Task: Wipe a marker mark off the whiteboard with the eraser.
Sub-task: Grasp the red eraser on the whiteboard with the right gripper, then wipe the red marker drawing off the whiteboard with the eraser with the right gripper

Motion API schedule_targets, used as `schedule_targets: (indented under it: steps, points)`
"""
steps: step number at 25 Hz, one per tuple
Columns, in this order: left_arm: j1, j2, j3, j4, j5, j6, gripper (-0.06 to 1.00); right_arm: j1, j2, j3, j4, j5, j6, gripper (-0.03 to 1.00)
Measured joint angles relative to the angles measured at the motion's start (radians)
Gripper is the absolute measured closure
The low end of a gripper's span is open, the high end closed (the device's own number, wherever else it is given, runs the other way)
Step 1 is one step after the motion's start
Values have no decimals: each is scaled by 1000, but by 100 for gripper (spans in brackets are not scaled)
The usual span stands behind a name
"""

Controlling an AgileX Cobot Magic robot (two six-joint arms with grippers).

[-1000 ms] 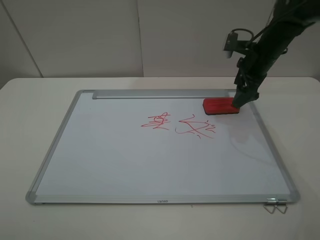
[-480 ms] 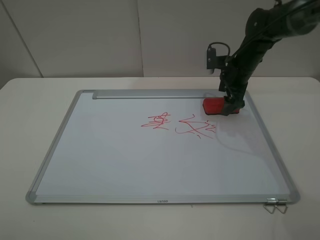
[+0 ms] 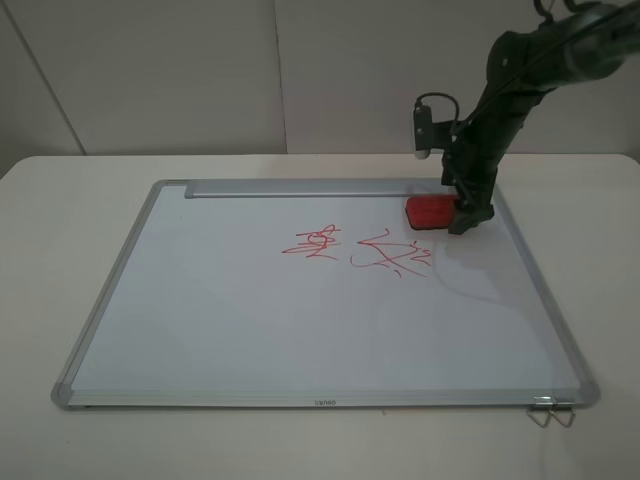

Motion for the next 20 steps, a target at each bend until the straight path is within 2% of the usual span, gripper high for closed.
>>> schedule_targets:
  steps: [7,11,14,20]
  points:
    - [0,0,0,0,0,0,17,0,27,0,0,-22,0,15]
    - [0,0,0,0,0,0,17,0,27,0,0,-26,0,27]
    - [0,0,0,0,0,0,17,0,27,-1,0,-21,0,46]
    - [0,0,0,0,0,0,17,0,27,-3,-7,-5,0,45]
